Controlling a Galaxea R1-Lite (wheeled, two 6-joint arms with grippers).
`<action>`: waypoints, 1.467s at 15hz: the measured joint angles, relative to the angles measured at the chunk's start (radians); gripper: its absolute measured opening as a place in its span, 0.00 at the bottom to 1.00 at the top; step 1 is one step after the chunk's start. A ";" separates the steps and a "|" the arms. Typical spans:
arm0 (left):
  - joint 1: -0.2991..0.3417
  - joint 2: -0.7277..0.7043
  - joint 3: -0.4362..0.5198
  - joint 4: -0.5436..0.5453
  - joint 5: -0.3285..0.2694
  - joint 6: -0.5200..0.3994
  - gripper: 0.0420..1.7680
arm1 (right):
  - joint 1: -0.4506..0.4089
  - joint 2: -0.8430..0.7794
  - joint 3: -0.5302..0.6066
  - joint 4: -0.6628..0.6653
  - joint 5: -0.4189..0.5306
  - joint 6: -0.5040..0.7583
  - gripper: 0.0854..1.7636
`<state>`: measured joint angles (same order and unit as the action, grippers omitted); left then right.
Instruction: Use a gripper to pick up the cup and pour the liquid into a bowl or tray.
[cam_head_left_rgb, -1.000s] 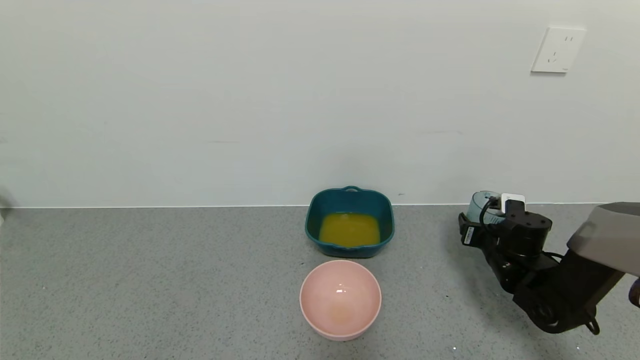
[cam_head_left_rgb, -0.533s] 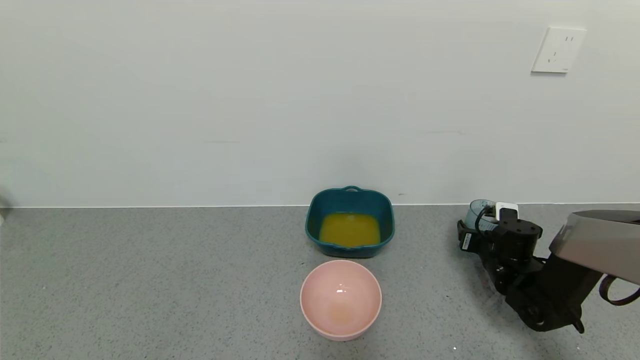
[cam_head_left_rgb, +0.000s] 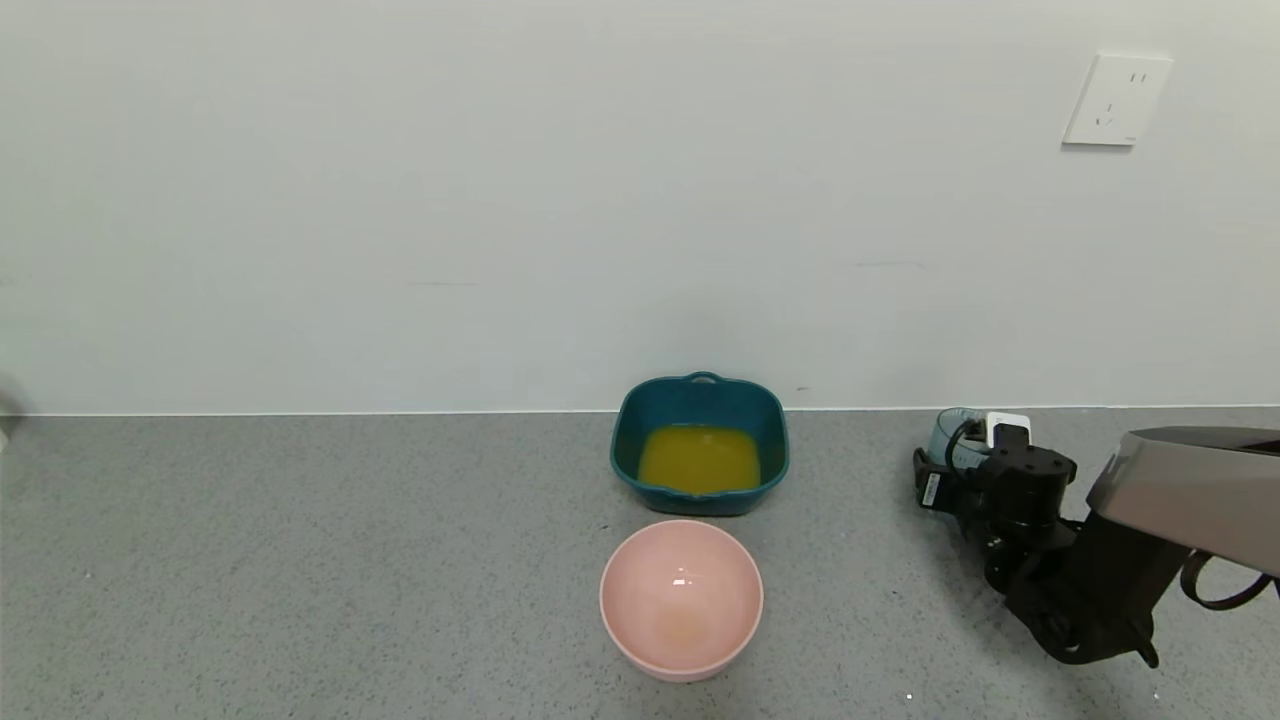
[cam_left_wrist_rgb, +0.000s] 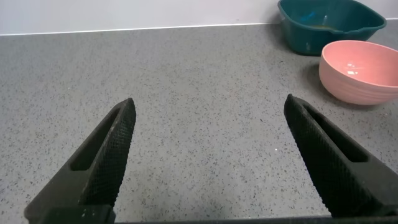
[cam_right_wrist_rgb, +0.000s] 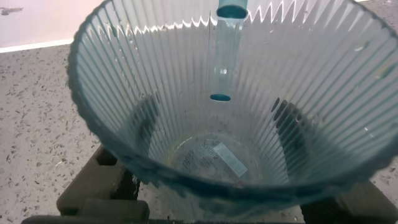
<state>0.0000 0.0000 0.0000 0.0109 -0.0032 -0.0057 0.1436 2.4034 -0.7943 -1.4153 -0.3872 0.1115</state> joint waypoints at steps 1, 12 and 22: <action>0.000 0.000 0.000 0.000 0.000 0.000 0.97 | 0.002 0.001 0.000 0.000 0.000 0.000 0.77; 0.000 0.000 0.000 0.000 0.000 0.000 0.97 | 0.011 0.005 0.008 -0.002 0.001 -0.003 0.77; 0.000 0.000 0.000 0.000 0.000 0.000 0.97 | 0.010 -0.007 0.023 0.005 0.027 -0.003 0.90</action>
<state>0.0000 0.0000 0.0000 0.0104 -0.0032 -0.0057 0.1534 2.3966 -0.7715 -1.4104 -0.3602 0.1085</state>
